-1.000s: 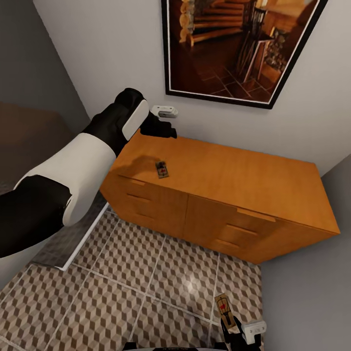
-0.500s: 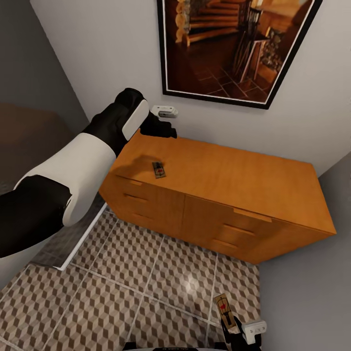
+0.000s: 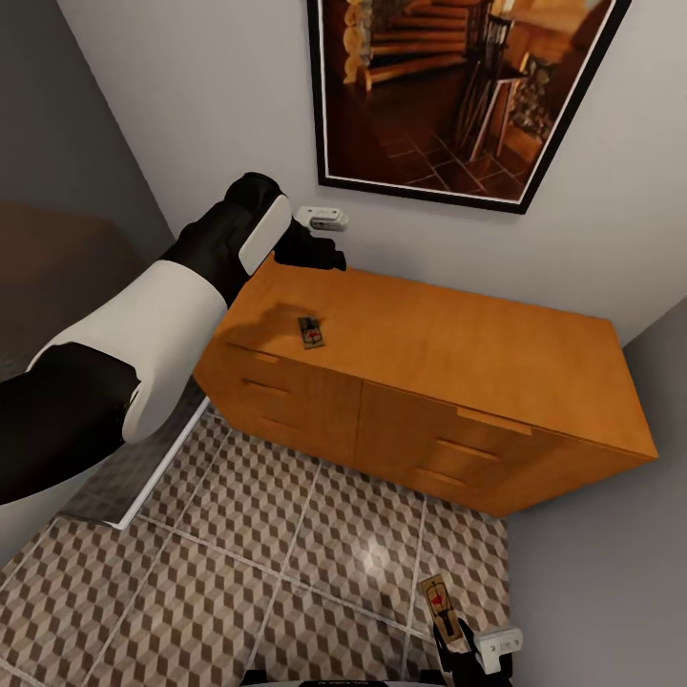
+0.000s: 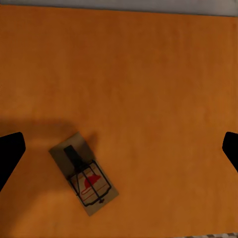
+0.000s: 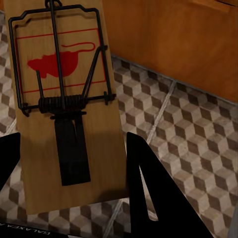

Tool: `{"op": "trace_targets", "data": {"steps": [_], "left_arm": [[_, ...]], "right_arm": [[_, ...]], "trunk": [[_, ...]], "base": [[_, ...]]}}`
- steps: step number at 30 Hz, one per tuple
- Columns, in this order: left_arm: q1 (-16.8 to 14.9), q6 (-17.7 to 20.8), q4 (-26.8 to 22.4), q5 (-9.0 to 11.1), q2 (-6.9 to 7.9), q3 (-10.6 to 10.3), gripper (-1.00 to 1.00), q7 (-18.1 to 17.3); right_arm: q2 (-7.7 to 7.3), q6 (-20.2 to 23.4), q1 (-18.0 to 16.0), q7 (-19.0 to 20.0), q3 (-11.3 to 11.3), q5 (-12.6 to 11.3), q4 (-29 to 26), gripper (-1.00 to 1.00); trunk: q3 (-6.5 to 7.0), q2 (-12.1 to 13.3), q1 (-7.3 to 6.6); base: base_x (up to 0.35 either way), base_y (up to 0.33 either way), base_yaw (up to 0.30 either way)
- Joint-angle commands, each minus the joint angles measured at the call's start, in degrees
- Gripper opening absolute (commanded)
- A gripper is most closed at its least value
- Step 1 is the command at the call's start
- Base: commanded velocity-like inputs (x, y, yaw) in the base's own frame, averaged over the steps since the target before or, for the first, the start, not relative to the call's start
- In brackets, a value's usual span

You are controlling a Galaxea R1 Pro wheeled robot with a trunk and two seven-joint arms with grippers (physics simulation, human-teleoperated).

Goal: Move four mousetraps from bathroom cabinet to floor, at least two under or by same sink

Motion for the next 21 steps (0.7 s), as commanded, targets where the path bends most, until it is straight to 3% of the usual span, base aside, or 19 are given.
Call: {"op": "trace_targets", "data": {"steps": [1,21], "left_arm": [[-0.06,0.14,-0.01,0.25,0.03,-0.23,1.00,0.15],[-0.02,-0.04,2.32,0.27,0.15,-0.21,1.00,0.24]], "right_arm": [[-0.04,-0.13,-0.03,0.78,0.07,-0.71,0.04,-1.00],[0.09,0.07,-0.03,0.70,0.07,-0.71,0.04,-1.00]], "trunk": [[-0.08,-0.09,0.03],[-0.08,-0.09,0.03]], "base": [[0.000,0.000,0.000],[0.000,0.000,0.000]]}}
